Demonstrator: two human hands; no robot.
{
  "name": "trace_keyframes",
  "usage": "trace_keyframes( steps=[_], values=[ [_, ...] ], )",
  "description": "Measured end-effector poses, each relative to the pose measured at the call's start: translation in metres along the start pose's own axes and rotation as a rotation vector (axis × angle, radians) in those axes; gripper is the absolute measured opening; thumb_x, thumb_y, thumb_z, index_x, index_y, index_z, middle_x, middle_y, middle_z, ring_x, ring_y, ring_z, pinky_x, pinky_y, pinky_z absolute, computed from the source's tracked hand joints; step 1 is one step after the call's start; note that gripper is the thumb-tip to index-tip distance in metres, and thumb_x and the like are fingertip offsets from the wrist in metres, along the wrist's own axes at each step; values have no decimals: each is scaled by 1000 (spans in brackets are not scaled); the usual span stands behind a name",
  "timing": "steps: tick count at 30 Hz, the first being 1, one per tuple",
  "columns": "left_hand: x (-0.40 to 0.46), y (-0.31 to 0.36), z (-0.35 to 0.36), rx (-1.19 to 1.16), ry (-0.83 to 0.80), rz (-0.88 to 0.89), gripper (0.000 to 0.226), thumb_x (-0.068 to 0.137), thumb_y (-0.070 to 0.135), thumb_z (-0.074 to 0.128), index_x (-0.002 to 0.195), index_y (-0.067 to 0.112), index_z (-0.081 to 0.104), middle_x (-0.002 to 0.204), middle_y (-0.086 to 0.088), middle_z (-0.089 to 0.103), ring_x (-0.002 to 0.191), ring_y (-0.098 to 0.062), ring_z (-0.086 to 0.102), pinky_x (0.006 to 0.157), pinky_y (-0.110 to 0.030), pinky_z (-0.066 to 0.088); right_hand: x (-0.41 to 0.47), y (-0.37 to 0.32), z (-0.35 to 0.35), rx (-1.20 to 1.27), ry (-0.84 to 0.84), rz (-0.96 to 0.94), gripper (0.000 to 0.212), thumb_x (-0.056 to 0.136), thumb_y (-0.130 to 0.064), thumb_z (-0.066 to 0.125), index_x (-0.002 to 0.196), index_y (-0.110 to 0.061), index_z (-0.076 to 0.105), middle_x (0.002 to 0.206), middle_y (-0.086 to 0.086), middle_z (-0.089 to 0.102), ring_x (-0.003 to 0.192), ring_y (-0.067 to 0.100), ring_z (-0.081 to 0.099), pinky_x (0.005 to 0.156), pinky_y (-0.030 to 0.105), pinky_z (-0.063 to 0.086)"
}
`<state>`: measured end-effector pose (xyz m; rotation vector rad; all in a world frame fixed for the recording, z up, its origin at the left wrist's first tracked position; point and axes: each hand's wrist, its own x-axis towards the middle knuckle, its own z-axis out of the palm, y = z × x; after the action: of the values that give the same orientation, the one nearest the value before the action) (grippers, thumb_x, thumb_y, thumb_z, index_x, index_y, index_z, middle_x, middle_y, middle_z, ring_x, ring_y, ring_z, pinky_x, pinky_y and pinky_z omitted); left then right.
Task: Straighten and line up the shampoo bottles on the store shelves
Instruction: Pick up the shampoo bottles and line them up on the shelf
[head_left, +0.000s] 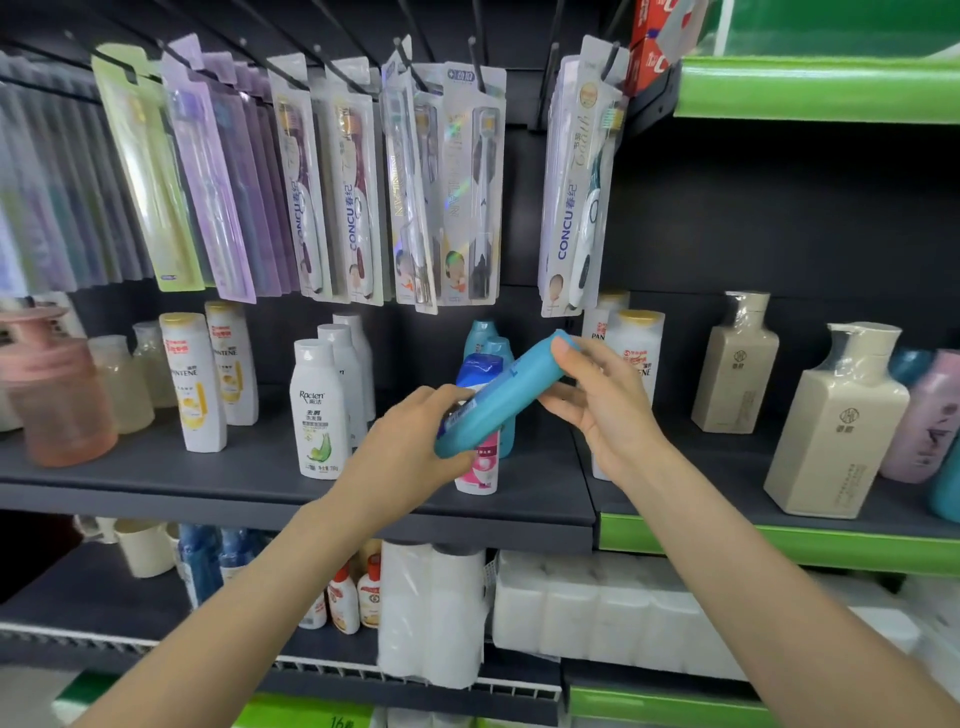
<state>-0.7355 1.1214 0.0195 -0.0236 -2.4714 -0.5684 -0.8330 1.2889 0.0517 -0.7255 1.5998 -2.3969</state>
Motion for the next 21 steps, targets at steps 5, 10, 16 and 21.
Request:
trace_keyframes(
  steps=[5, 10, 16, 21],
  values=[
    [6, 4, 3, -68, 84, -7, 56, 79, 30, 71, 130, 26, 48, 110, 7, 59, 96, -9, 57, 86, -29, 51, 7, -2, 14, -176, -3, -39, 27, 87, -27, 65, 109, -12, 60, 99, 6, 68, 92, 20, 69, 76, 34, 59],
    [1, -7, -6, -434, -13, -121, 42, 81, 23, 69, 120, 21, 54, 106, 6, 66, 94, -8, 65, 85, -31, 55, 18, -6, 23, -311, -216, -60, 14, 91, -25, 60, 104, -22, 63, 98, -2, 68, 96, 11, 66, 75, 30, 59],
    [13, -25, -19, -573, 2, -176, 29, 83, 19, 68, 109, 24, 56, 102, 5, 68, 90, -8, 67, 82, -30, 56, 36, 2, 50, -371, -211, -129, 16, 87, -22, 65, 103, -16, 64, 105, 4, 66, 95, 10, 66, 68, 28, 59],
    [22, -50, -21, -570, 76, -200, 21, 82, 26, 69, 100, 25, 59, 97, 6, 68, 85, -12, 68, 76, -33, 58, 55, 10, 69, -605, -177, -243, 21, 86, -26, 67, 101, -13, 69, 95, 1, 69, 91, 13, 67, 72, 31, 59]
  ],
)
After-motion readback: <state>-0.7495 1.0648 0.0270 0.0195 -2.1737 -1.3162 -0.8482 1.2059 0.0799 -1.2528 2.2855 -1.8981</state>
